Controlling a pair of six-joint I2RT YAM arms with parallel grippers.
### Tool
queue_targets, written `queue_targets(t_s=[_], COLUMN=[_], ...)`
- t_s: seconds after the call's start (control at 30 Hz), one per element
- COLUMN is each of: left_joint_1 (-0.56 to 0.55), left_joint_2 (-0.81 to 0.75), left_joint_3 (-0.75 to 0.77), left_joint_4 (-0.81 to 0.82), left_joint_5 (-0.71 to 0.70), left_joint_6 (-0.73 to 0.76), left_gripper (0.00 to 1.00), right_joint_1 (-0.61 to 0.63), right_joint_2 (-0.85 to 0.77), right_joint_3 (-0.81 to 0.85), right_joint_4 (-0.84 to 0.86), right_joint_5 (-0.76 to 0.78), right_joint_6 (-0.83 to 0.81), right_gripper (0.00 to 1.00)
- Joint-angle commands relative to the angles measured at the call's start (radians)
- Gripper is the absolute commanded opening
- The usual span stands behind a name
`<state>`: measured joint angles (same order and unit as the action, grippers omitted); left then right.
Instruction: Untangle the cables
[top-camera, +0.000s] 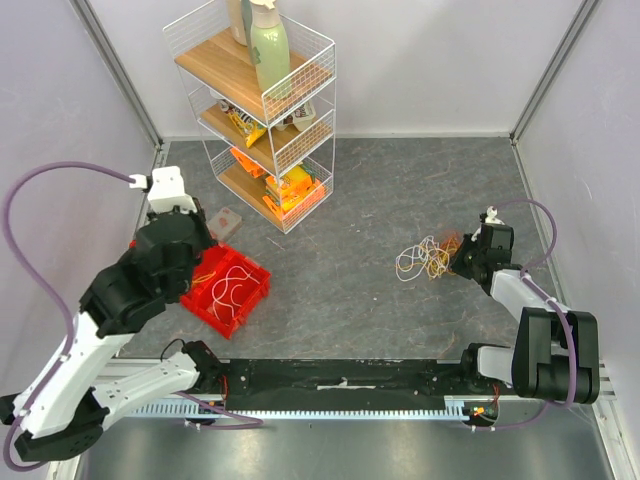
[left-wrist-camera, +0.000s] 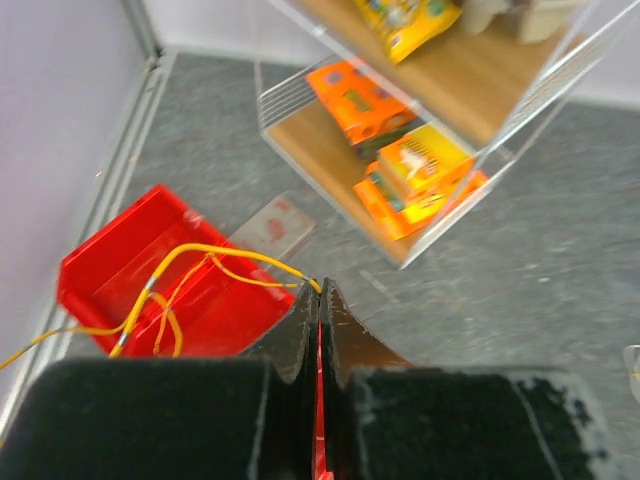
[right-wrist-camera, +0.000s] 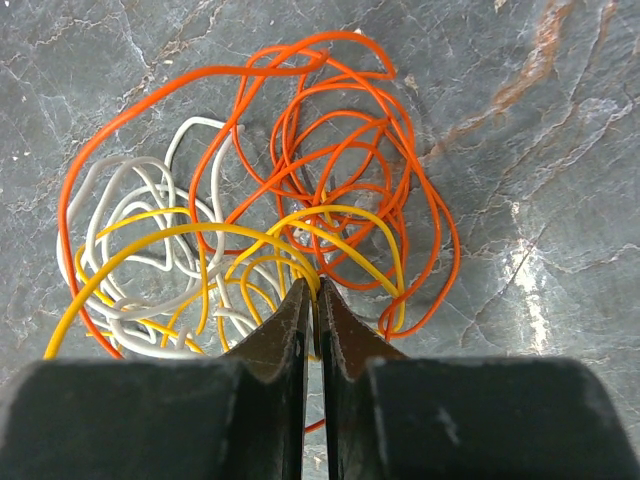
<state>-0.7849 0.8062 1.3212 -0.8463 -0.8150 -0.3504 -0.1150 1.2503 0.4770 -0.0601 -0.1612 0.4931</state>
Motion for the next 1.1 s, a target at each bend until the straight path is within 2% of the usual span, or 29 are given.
queue_targets(t_s=[0.0, 0.23, 0.5, 0.6, 0.8, 1.0, 1.07], left_joint_1=[0.061, 0.304, 0.527, 0.607, 0.849, 0.946, 0.975], left_joint_2=[-0.021, -0.006, 0.051, 0.054, 0.070, 0.113, 0.135], left_joint_3=[-0.086, -0.258, -0.341, -0.414, -0.519, -0.596, -0.632], left_joint_4=[-0.027, 0.053, 0.032, 0.073, 0.219, 0.317, 0.378], left_joint_5=[-0.093, 0.152, 0.414, 0.575, 0.977, 1.135, 1.253], left_joint_6=[-0.059, -0.054, -0.266, -0.349, -0.469, -0.584, -0.616], left_gripper=[0.02, 0.02, 0.02, 0.02, 0.02, 0.02, 0.02], right_joint_1=[0.005, 0.006, 0.006, 0.006, 0.009, 0.009, 0.009], right_joint_2=[-0.022, -0.017, -0.017, -0.011, 0.004, -0.006, -0.008], right_joint_3=[-0.009, -0.009, -0.009, -0.009, -0.009, -0.014, -0.015], right_joint_4=[0.034, 0.042, 0.042, 0.045, 0.051, 0.051, 0.049], right_joint_5=[-0.021, -0.029, -0.028, -0.034, -0.046, -0.044, -0.044], right_joint_6=[-0.016, -0.013, -0.016, -0.013, -0.010, -0.010, -0.010], right_gripper=[0.13, 0.13, 0.14, 0.14, 0.14, 0.14, 0.14])
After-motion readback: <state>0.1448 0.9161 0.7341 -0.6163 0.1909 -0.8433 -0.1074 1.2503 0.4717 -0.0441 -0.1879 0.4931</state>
